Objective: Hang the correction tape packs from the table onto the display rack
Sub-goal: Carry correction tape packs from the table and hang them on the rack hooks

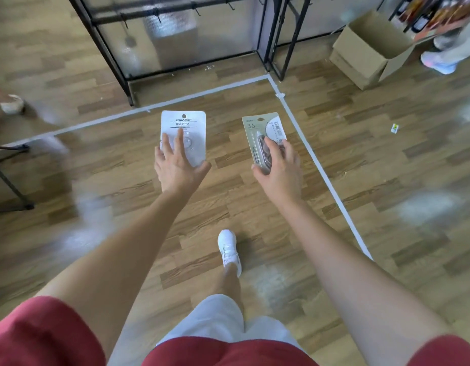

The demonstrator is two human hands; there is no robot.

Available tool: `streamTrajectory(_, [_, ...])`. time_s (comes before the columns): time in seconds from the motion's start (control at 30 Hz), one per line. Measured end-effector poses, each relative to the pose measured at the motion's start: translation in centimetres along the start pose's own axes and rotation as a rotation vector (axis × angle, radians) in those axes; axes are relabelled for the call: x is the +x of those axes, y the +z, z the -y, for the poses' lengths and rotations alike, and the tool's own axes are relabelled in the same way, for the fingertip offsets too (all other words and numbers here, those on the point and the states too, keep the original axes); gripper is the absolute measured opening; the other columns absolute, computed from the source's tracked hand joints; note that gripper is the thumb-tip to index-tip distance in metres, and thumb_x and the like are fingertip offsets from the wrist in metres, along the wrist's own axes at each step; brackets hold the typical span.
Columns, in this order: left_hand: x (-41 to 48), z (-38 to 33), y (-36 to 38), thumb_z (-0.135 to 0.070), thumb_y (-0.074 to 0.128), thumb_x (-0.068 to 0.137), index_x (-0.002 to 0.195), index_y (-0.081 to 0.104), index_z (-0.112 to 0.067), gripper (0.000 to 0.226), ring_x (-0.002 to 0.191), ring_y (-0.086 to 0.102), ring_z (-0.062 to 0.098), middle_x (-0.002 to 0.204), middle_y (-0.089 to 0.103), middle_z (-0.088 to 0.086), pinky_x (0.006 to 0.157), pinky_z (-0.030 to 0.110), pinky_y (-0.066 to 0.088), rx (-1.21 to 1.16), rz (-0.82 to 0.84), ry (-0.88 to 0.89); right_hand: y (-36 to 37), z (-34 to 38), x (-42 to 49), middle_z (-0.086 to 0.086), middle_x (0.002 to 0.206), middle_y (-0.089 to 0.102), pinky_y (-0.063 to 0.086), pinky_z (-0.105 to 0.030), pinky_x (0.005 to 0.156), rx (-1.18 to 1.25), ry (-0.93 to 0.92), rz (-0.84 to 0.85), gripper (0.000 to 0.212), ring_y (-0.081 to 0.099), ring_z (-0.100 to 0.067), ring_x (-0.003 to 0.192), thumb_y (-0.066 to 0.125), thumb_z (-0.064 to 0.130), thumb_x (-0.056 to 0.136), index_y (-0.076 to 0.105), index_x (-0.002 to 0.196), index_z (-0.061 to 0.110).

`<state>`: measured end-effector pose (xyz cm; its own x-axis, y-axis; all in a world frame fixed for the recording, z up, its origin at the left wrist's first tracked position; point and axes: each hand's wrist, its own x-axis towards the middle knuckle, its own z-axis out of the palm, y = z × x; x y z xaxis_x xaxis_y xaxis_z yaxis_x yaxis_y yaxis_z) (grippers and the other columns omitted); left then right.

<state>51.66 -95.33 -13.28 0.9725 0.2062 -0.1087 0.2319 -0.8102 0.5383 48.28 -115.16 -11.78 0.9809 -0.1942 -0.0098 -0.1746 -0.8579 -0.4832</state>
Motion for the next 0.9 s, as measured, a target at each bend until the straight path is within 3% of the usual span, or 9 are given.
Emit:
streamTrajectory(0.3, [14.7, -6.1, 1.1, -0.035, 0.066, 0.079, 0.151, 0.017, -0.027, 0.088, 0.141, 0.015, 0.039, 0.158, 0.011, 0.013, 0.114, 0.049, 0.015, -0.032, -0.092, -0.022, -0.3, 0.3, 16.9, -0.009, 0.146, 0.03, 0.034, -0.041, 0.102, 0.003, -0.054, -0.023, 0.063, 0.03, -0.029, 0.132, 0.063, 0.038, 0.086, 0.038, 0.142, 0.023])
streamTrajectory(0.5, [23.5, -10.8, 2.2, -0.034, 0.066, 0.077, 0.151, 0.019, -0.027, 0.088, 0.139, 0.017, 0.039, 0.157, 0.014, 0.013, 0.112, 0.05, 0.017, -0.046, -0.143, -0.033, -1.1, 0.3, 27.8, -0.011, 0.144, 0.034, 0.037, -0.047, 0.1, 0.033, -0.092, -0.041, 0.063, 0.036, -0.032, 0.129, 0.066, 0.035, 0.083, 0.043, 0.14, 0.022])
streamTrajectory(0.77, [36.5, -18.0, 2.9, -0.029, 0.069, 0.078, 0.151, 0.021, -0.024, 0.088, 0.139, 0.018, 0.042, 0.156, 0.016, 0.017, 0.111, 0.051, 0.019, -0.105, -0.294, -0.071, -3.3, 0.9, 45.1, -0.016, 0.142, 0.038, 0.033, -0.042, 0.102, 0.063, -0.222, -0.061, 0.066, 0.038, -0.035, 0.127, 0.07, 0.034, 0.081, 0.046, 0.138, 0.014])
streamTrajectory(0.9, [42.5, -20.9, 1.7, -0.029, 0.071, 0.077, 0.151, 0.022, -0.021, 0.089, 0.137, 0.022, 0.043, 0.156, 0.016, 0.017, 0.111, 0.048, 0.02, -0.104, -0.37, -0.059, -4.6, 2.9, 53.0, -0.02, 0.144, 0.035, 0.035, -0.046, 0.1, 0.107, -0.294, -0.079, 0.066, 0.035, -0.037, 0.128, 0.07, 0.031, 0.081, 0.046, 0.139, 0.012])
